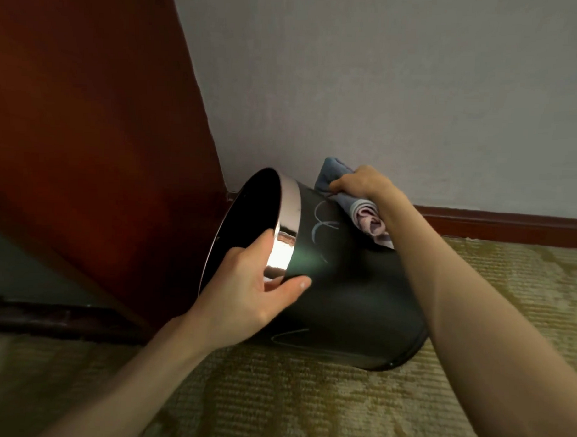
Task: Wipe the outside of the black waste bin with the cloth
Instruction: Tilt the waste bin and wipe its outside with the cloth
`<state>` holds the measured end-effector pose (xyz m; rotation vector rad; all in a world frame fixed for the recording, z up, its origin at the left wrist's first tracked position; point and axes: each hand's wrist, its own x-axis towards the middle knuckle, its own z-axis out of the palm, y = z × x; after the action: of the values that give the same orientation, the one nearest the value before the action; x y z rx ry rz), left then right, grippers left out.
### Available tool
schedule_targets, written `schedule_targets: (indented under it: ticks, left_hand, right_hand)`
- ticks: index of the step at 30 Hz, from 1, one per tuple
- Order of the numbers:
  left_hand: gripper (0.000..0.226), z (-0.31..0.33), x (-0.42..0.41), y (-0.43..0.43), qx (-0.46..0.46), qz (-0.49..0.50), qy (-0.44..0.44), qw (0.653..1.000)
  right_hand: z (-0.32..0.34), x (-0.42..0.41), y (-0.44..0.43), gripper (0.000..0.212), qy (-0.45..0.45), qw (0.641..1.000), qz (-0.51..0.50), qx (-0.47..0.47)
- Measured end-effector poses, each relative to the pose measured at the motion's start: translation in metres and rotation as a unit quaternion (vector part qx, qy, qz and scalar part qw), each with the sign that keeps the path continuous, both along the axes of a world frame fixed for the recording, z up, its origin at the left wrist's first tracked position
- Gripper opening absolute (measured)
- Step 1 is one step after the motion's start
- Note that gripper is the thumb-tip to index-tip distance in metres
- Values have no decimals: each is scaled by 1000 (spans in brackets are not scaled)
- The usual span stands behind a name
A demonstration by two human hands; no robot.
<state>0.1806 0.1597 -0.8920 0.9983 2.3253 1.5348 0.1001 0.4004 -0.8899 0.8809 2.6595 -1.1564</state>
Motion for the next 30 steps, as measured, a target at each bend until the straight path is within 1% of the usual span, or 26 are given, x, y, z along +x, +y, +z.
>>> schedule_targets:
  ticks: [3, 6, 9, 11, 15, 19, 21, 23, 24, 26, 30]
  left_hand:
    - [30, 1, -1, 1, -1, -13, -3, 1000]
    - [32, 3, -1, 1, -8, -28, -4, 1000]
    - [31, 6, -2, 2, -10, -39, -4, 999]
    - [31, 8, -7, 5, -14, -30, 3, 999]
    - [26, 13, -18, 13, -5, -17, 14, 1000]
    - [31, 19, -28, 20, -1, -24, 11, 1000]
    - [31, 20, -33, 22, -9, -33, 14, 999]
    - [30, 19, -35, 24, -5, -39, 19, 999]
    - [32, 19, -36, 26, -2, -42, 21, 999]
    - [40, 19, -37, 27, 7, -51, 13, 999]
    - [42, 19, -39, 25, 21, -72, -6, 997]
  right_hand:
    - [-3, 3, 4, 54, 3, 1000, -4, 1]
    - [-5, 11, 2, 48, 43, 999, -17, 22]
    - [0, 25, -7, 43, 106, 992, -41, 50]
    - [5, 36, -20, 37, 159, 983, -67, 67]
    - [14, 60, -52, 26, 283, 946, -116, 106]
    - [15, 82, -75, 25, 393, 908, -90, 113]
    - [14, 92, -80, 17, 438, 891, -67, 101]
    - [14, 100, -82, 6, 478, 875, -44, 64]
    - [13, 104, -82, 5, 494, 867, -35, 50]
    - [10, 109, -84, 7, 512, 858, -19, 39]
    - [5, 110, -86, 5, 509, 859, 0, 50]
